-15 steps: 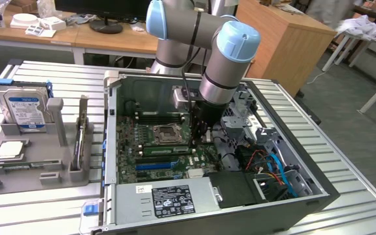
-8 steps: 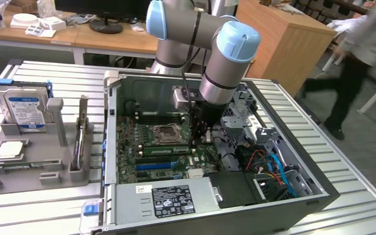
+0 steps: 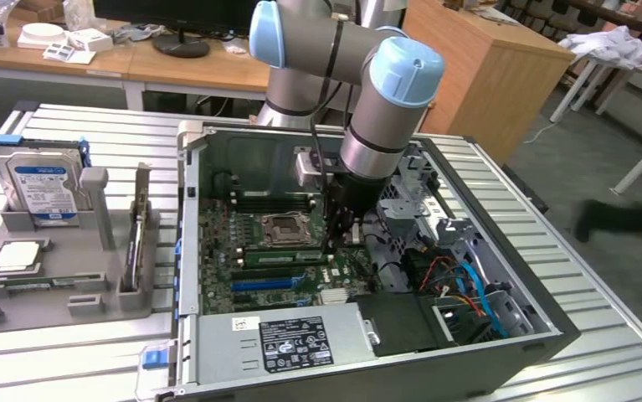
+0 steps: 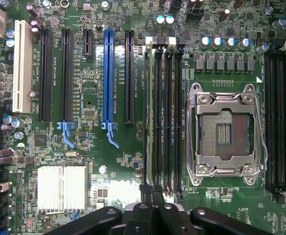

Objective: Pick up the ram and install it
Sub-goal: 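Press down the ram until it locks into place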

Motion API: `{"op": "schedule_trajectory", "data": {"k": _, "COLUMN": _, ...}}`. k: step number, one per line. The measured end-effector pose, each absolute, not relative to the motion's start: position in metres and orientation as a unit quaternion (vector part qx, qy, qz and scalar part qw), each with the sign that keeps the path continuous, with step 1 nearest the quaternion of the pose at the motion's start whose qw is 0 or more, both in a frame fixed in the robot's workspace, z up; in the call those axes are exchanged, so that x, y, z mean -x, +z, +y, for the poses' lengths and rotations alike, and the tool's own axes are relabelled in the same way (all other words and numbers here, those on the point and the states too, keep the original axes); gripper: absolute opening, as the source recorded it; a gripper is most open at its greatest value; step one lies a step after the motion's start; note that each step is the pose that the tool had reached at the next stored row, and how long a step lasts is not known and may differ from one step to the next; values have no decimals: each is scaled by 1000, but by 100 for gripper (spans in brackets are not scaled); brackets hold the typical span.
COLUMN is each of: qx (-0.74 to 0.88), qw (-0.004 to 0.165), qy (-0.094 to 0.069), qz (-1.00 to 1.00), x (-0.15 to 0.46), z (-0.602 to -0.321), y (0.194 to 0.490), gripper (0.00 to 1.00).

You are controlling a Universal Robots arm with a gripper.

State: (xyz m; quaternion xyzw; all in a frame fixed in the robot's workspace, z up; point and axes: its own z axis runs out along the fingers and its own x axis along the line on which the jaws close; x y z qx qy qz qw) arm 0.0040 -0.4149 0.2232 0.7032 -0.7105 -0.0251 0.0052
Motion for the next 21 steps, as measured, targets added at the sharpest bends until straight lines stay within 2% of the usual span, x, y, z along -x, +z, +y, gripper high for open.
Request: {"op": "schedule_trajectory", "data": {"k": 21, "qx": -703, "qw": 5, "qy": -25, "qz": -711, "x": -4, "z": -415, "y": 221, "gripper": 11}}
